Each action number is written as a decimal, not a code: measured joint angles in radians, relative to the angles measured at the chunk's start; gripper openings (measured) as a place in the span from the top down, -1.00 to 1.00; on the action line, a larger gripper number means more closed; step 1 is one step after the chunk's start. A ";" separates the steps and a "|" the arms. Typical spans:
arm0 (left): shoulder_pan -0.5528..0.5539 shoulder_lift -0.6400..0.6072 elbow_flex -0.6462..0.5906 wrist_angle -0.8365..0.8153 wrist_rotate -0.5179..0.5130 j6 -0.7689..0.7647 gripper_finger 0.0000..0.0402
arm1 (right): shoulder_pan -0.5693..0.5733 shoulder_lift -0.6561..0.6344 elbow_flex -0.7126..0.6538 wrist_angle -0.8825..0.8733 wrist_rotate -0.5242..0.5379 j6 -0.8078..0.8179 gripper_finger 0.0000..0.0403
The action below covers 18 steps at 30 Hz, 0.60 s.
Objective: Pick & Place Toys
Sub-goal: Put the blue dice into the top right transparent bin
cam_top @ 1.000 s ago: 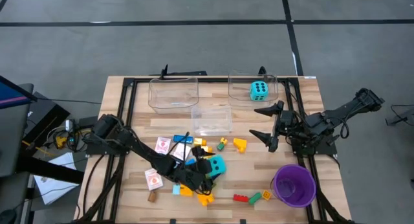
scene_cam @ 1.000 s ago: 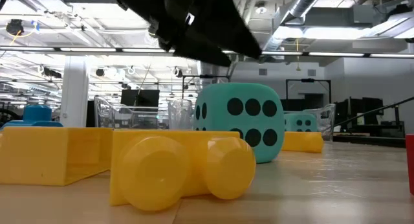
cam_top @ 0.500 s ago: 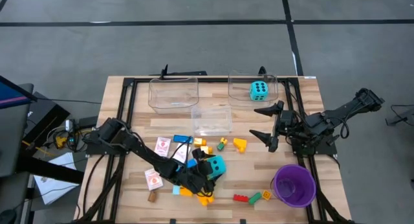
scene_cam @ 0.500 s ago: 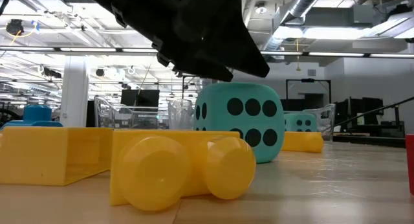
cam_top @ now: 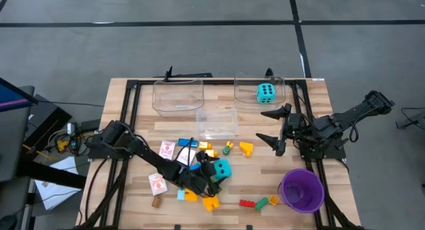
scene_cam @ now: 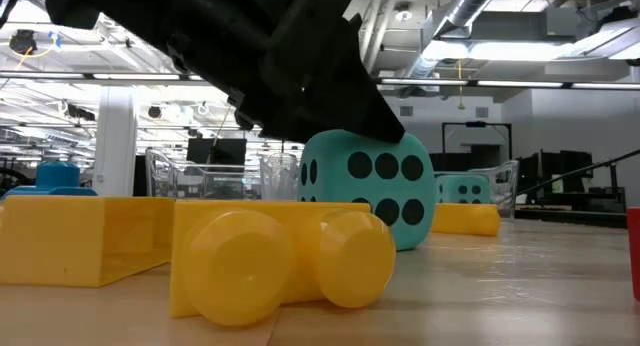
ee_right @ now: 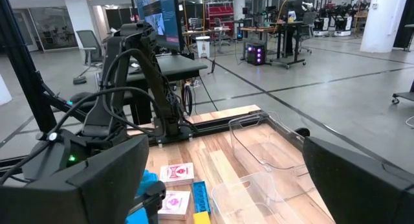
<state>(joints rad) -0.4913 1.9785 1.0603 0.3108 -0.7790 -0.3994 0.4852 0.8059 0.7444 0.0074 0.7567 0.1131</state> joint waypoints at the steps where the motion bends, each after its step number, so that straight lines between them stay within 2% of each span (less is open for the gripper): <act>1: 0.000 0.000 -0.003 0.003 0.001 -0.001 -0.99 | 0.000 0.000 0.000 0.000 0.000 0.000 -0.99; 10: 0.005 0.000 -0.008 0.002 0.003 -0.028 -0.99 | 0.000 0.000 0.000 0.000 0.000 0.000 -0.99; 18: 0.016 -0.002 -0.008 -0.009 0.062 -0.033 -0.99 | 0.000 0.000 0.000 0.000 0.000 0.000 -0.99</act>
<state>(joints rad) -0.4751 1.9766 1.0527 0.3014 -0.7169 -0.4320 0.4852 0.8059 0.7444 0.0075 0.7567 0.1131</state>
